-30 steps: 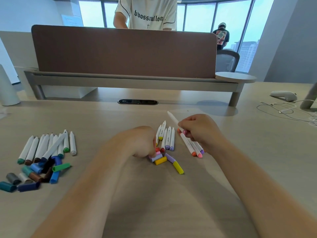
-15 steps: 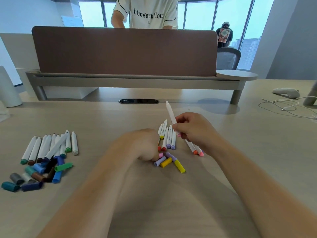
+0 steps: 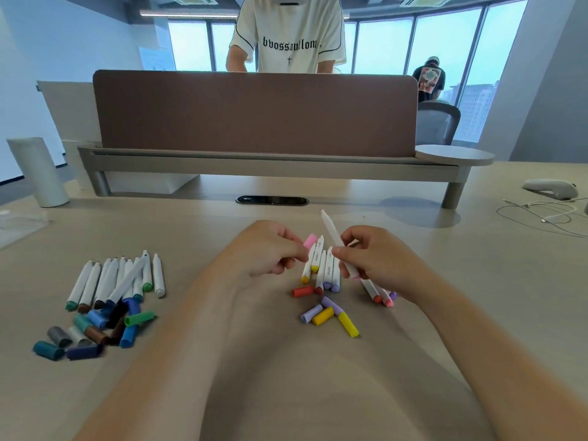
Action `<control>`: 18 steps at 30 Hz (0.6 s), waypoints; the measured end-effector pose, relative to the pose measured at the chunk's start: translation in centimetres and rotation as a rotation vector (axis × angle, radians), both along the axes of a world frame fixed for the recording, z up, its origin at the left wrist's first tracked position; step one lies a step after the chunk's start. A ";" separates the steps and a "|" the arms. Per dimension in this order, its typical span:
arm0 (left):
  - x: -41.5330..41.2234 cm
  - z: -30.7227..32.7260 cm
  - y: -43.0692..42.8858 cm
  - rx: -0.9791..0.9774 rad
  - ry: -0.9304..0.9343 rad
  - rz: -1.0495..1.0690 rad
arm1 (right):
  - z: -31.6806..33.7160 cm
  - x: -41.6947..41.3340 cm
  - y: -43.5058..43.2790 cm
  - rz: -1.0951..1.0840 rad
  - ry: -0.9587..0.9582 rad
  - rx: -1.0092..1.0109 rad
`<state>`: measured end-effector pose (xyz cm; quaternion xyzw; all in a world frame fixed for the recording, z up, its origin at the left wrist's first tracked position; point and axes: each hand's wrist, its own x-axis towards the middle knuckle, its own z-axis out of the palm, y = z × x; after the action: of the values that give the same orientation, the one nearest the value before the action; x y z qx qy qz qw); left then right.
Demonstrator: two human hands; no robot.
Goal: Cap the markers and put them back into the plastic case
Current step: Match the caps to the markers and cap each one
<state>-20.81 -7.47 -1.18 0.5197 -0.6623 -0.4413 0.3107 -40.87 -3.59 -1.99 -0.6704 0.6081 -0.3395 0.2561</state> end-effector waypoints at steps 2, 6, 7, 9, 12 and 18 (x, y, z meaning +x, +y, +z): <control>0.3 -0.2 -0.3 0.011 0.131 0.029 | 0.0 0.0 0.2 0.036 0.016 0.014; 0.6 -0.2 -0.6 0.002 0.220 0.076 | 0.0 0.1 0.3 0.065 0.052 0.022; 0.7 -0.2 -0.6 -0.002 0.216 0.083 | 0.1 0.1 0.3 0.068 0.060 0.025; 0.8 -0.3 -0.7 -0.010 0.211 0.092 | 0.1 0.1 0.3 0.070 0.074 0.025; 0.7 -0.4 -0.8 -0.034 0.209 0.113 | 0.0 0.1 0.1 0.073 0.073 0.027; 0.6 -0.3 -0.9 -0.055 0.276 0.170 | -0.2 -0.1 0.0 0.088 0.095 0.054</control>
<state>-20.17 -8.42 -1.44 0.4997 -0.5788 -0.4625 0.4489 -41.02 -3.59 -2.19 -0.7047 0.5984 -0.2790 0.2597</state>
